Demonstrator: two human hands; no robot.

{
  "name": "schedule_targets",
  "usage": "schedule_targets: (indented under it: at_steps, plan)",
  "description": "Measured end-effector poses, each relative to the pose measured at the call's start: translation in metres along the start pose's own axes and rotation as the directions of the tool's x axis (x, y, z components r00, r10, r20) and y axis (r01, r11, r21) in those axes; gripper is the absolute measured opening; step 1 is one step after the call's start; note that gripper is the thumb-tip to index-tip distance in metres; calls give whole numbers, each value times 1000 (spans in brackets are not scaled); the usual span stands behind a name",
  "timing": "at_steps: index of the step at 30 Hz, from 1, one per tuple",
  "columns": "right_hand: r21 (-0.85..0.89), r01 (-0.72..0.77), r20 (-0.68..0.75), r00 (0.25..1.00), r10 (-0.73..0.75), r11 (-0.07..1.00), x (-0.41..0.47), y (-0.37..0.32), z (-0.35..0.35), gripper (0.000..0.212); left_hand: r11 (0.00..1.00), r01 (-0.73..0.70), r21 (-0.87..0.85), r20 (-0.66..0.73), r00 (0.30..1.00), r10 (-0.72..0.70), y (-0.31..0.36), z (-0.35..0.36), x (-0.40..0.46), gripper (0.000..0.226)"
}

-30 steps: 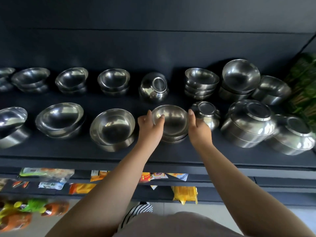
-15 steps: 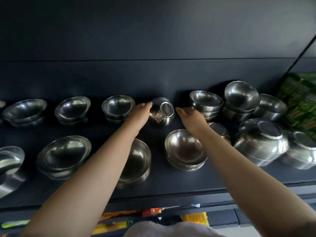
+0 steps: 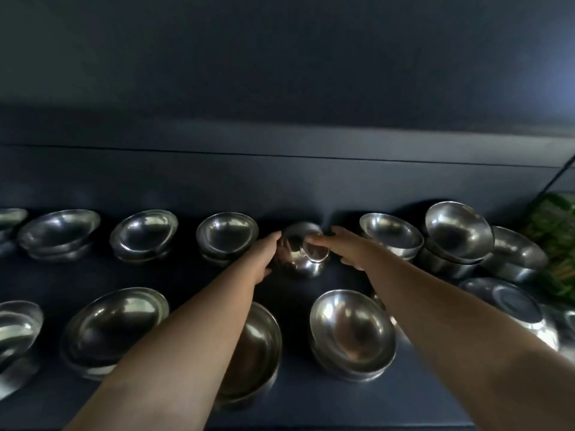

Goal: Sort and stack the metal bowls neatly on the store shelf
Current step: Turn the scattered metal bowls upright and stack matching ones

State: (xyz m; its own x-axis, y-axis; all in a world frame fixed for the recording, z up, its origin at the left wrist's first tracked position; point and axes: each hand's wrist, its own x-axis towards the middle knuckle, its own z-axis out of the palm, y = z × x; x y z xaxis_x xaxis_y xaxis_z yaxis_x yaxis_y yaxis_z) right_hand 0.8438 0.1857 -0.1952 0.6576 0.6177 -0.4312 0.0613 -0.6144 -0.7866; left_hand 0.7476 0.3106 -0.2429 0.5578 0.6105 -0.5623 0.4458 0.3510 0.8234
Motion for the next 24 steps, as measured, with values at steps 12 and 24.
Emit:
schedule_targets:
  at_steps: [12, 24]
  plan:
    - [251, -204, 120, 977, 179, 946, 36, 38, 1, 32, 997, 25, 76, -1, 1000, -25, -11, 2, 6, 55]
    - [470, -171, 81, 985, 150, 866, 33, 46, 8, 33, 992, 90, 83, -8, 996, -90, -19, 0, -5, 53]
